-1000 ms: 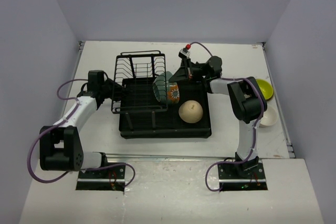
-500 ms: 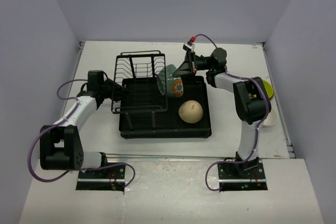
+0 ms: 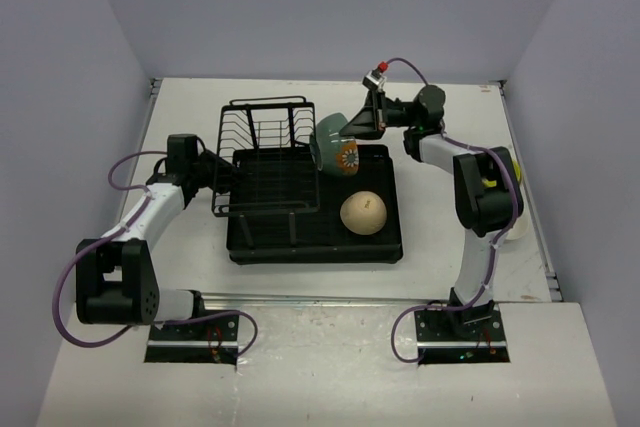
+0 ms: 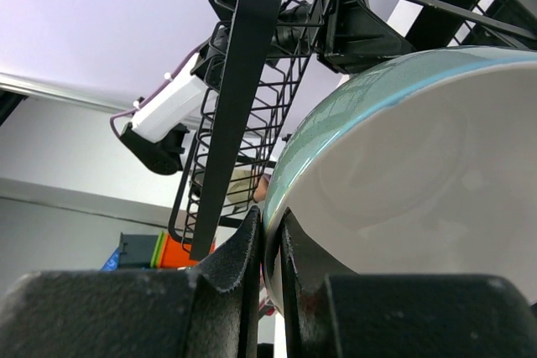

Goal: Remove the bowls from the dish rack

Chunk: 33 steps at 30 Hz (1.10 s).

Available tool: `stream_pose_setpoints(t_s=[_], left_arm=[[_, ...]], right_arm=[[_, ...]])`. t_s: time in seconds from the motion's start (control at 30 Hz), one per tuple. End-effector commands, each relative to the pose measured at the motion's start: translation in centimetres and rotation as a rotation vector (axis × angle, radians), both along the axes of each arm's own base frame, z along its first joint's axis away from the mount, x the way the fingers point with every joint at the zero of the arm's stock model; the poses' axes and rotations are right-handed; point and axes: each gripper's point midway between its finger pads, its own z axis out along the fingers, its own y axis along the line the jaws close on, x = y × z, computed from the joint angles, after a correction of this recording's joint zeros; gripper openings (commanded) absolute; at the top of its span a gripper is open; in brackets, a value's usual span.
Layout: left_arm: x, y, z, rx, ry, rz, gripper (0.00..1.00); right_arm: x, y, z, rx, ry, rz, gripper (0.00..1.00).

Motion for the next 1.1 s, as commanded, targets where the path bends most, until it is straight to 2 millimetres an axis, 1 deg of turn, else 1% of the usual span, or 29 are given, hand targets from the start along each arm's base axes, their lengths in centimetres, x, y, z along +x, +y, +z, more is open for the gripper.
stream_pose_setpoints(t_s=[0.0,0.23,0.33,0.37,0.4,0.43,0.5,0.53,0.67,0.73,0.83,0.87,0.9,0.93,0.97,1.0,1.07], left_arm=[[0.2,0.0,1.6,-0.012,-0.061,-0.017,0.13],[0.1,0.0,1.7,-0.01,-0.063,-0.014,0.13],[0.1,0.0,1.7,-0.01,-0.061,-0.014,0.13],[0.1,0.0,1.8,-0.01,-0.061,-0.014,0.13],[0.1,0.0,1.8,-0.01,-0.063,-0.016,0.13],[0.1,0.0,1.8,-0.008,-0.062,-0.014,0.13],[0.1,0.1,1.8,-0.005,-0.062,-0.015,0.13],[0.0,0.1,1.7,-0.005,-0.059,-0.017,0.13],[-0.1,0.1,1.5,-0.001,-0.054,-0.017,0.13],[-0.2,0.1,1.3,0.0,-0.052,-0.018,0.13],[-0.1,0.1,1.3,-0.002,-0.052,-0.02,0.13],[-0.1,0.1,1.2,-0.001,-0.05,-0.019,0.13],[-0.1,0.1,1.2,0.0,-0.049,-0.02,0.13],[-0.1,0.1,1.1,0.001,-0.048,-0.021,0.13],[-0.1,0.1,1.1,0.001,-0.048,-0.023,0.13],[-0.2,0.1,1.0,0.002,-0.045,-0.024,0.13],[-0.2,0.1,0.9,0.005,-0.041,-0.027,0.13]], right_arm=[[-0.7,-1.0,7.4,0.066,-0.218,-0.046,0.0],[0.8,-2.3,8.4,0.06,-0.225,-0.076,0.0],[1.8,-2.9,8.6,0.05,-0.208,-0.093,0.0],[2.2,-3.2,9.0,0.05,-0.217,-0.103,0.0],[2.5,-3.4,9.0,0.047,-0.231,-0.111,0.0],[2.8,-3.5,8.9,0.04,-0.208,-0.115,0.0],[3.4,-4.0,9.5,0.038,-0.24,-0.134,0.0],[3.8,-4.2,9.5,0.033,-0.224,-0.142,0.0],[5.3,-5.5,10.1,0.034,-0.234,-0.184,0.0],[5.9,-5.9,10.0,0.032,-0.227,-0.201,0.0],[7.1,-7.2,10.1,0.022,-0.218,-0.246,0.0],[7.5,-7.5,9.8,0.014,-0.247,-0.258,0.0],[7.8,-7.7,9.8,0.006,-0.244,-0.271,0.0],[8.1,-7.9,9.3,-0.009,-0.2,-0.278,0.0],[8.5,-8.4,9.2,-0.016,-0.226,-0.298,0.0],[8.8,-8.6,9.1,-0.018,-0.216,-0.309,0.0],[9.1,-8.7,8.8,-0.022,-0.213,-0.314,0.0]])
